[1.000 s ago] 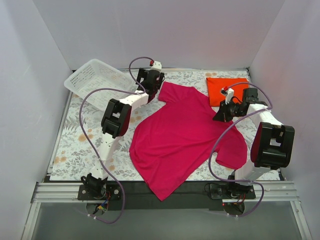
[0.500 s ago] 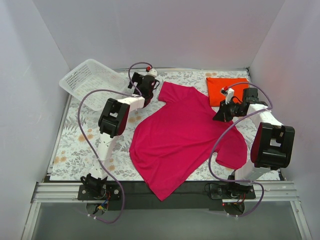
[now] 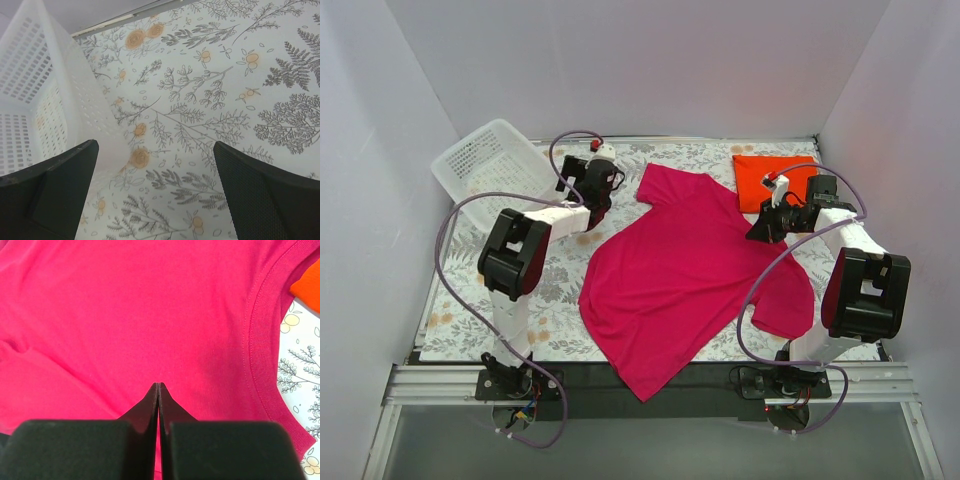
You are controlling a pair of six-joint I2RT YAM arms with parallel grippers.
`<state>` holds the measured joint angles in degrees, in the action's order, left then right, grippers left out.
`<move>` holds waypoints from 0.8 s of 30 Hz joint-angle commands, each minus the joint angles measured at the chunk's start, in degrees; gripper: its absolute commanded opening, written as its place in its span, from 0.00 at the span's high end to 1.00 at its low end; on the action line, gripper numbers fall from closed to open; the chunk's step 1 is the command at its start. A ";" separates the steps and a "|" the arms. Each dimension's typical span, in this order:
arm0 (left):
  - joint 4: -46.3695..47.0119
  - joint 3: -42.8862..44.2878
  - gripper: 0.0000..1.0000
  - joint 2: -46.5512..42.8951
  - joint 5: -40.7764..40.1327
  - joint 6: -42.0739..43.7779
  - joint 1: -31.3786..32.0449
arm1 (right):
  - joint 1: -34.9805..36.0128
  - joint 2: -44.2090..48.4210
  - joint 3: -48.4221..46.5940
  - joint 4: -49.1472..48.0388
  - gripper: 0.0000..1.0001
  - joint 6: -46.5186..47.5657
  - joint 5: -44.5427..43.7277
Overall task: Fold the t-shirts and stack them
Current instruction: Flatten the tshirt out
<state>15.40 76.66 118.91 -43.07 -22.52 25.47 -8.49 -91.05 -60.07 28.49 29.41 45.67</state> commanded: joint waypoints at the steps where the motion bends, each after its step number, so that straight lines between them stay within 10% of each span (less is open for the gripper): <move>1: -1.67 -4.06 0.06 -8.60 -2.55 -4.89 -0.43 | -0.12 2.19 0.13 -0.19 0.96 0.83 1.88; 16: -19.44 -16.63 0.11 -34.97 13.97 -17.73 -2.18 | -0.12 2.63 -0.04 -0.01 0.96 0.91 2.58; 24: -30.59 3.01 0.09 -21.37 19.07 -32.91 -12.28 | -0.12 3.24 0.04 0.16 0.96 0.83 2.67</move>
<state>-8.80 71.72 92.60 -26.65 -47.03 16.97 -8.51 -90.24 -60.07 28.53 29.91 46.76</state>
